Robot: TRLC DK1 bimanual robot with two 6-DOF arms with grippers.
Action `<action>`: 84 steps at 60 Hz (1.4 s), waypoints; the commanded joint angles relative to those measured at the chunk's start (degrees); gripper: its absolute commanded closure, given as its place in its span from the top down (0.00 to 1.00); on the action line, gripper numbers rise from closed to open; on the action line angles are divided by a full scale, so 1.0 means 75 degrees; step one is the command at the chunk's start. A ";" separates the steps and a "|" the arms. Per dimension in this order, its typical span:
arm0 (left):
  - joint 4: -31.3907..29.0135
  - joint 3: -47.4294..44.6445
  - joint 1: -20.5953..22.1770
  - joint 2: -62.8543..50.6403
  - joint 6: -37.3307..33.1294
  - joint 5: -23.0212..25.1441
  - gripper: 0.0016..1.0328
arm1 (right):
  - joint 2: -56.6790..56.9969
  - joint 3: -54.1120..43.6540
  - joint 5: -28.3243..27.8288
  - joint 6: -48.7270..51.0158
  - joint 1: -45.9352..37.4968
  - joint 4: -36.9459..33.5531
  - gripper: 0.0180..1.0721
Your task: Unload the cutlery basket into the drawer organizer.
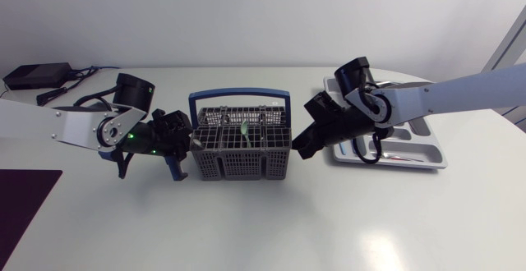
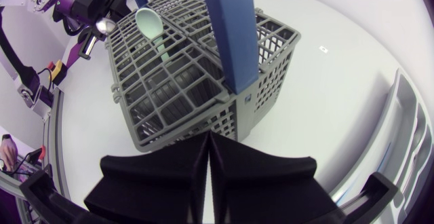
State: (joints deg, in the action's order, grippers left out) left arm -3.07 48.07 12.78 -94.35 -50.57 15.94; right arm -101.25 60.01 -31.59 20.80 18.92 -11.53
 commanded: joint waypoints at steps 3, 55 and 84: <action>-0.0012 -0.0375 0.0289 0.0404 0.0086 0.0230 0.16 | 0.0024 0.0143 -0.0159 -0.0160 0.0009 0.0295 0.05; 0.0187 -0.0187 -0.0262 0.0193 0.0098 0.0147 0.17 | 0.0856 -0.1099 0.0416 -0.0136 0.0302 0.0588 0.05; 0.0222 -0.0152 -0.0379 0.0158 0.0144 0.0089 0.17 | 0.1196 -0.1345 0.0474 -0.0136 0.0419 0.0600 0.05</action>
State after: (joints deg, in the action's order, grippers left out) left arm -1.93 45.80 10.70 -92.20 -50.57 16.40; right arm -93.80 51.59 -28.25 20.78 21.34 -7.44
